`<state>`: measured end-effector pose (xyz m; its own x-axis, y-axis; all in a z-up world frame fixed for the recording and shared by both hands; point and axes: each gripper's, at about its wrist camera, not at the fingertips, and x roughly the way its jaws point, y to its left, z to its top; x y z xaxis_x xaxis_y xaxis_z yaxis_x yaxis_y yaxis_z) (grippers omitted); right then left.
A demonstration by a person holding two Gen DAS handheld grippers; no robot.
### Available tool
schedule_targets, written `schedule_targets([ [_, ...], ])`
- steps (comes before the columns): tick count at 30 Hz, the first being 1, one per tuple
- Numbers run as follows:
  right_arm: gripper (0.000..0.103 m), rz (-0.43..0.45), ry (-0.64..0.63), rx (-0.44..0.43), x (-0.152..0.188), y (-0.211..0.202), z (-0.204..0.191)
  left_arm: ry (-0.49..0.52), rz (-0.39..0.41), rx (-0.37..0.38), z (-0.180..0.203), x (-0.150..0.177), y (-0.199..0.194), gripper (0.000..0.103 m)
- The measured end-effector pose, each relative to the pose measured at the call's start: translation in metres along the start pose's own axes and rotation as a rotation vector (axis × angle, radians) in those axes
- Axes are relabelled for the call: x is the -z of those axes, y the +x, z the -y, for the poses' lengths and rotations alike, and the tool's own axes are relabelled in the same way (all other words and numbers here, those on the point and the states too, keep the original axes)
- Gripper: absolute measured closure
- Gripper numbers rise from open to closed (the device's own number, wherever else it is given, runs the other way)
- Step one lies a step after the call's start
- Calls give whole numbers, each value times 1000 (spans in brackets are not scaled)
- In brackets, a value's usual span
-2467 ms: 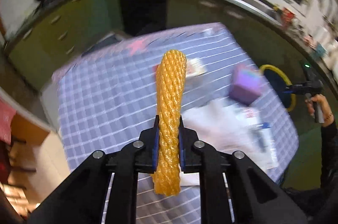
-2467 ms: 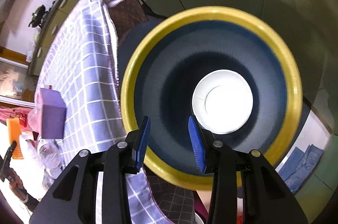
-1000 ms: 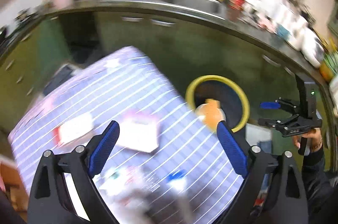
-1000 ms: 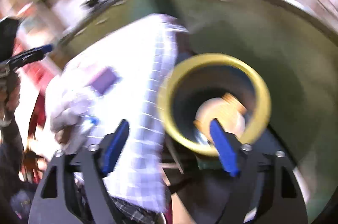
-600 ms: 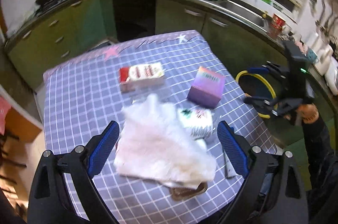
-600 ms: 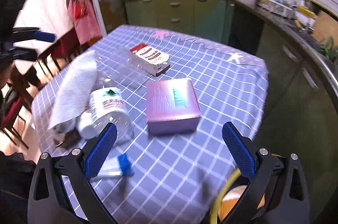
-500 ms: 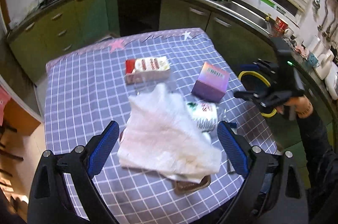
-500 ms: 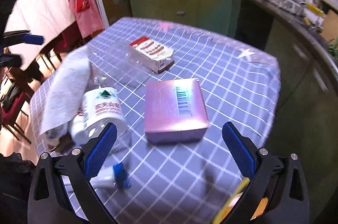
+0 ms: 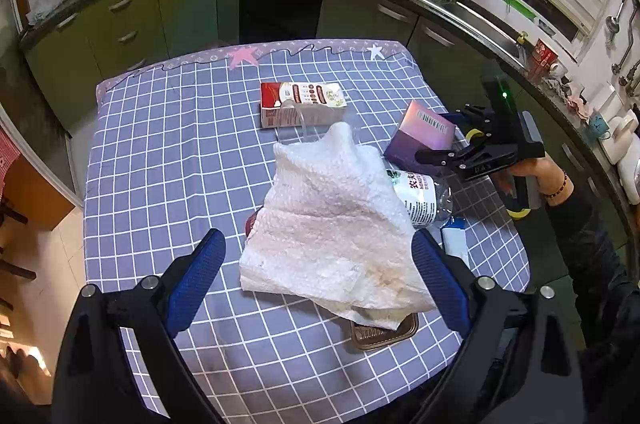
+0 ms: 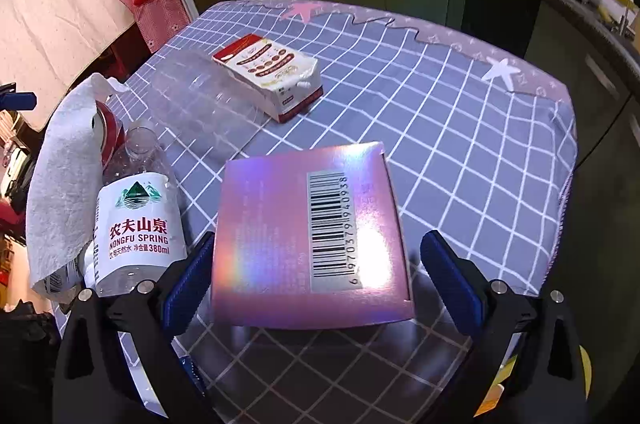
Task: Collect trash
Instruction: 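Grasp the purple box with the right gripper, then drop the purple box into the bin with the right gripper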
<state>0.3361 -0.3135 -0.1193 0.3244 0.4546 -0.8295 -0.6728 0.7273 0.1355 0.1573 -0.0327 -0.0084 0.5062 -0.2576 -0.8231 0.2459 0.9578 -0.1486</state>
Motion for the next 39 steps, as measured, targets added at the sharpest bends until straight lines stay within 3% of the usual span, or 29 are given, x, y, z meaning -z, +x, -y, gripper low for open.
schedule_targets([
  [2,10,-4,-2,6,0,2,-2,5,0,2,1,0,1,13],
  [3,23,-4,-1,14,0,2,-3,7,1,5,3,0,0,13],
  [6,25,6,17,35,0,1,-3,13,3,8,5,1,-1,13],
  [14,26,124,60,57,12,-52,-1,30,4,4,11,5,-5,13],
  [18,25,188,137,152,43,-108,17,39,7,12,14,4,-4,13],
  [22,25,162,272,270,95,-142,54,54,0,23,19,2,1,13],
  [26,25,78,405,338,146,-137,95,71,-6,37,28,-1,6,13],
  [32,24,-11,501,406,186,-109,137,109,-22,36,45,-2,12,13],
  [34,16,-8,506,459,192,-106,141,114,-29,27,48,-2,13,13],
  [39,14,69,509,471,191,-126,134,107,-60,4,47,-2,22,10],
])
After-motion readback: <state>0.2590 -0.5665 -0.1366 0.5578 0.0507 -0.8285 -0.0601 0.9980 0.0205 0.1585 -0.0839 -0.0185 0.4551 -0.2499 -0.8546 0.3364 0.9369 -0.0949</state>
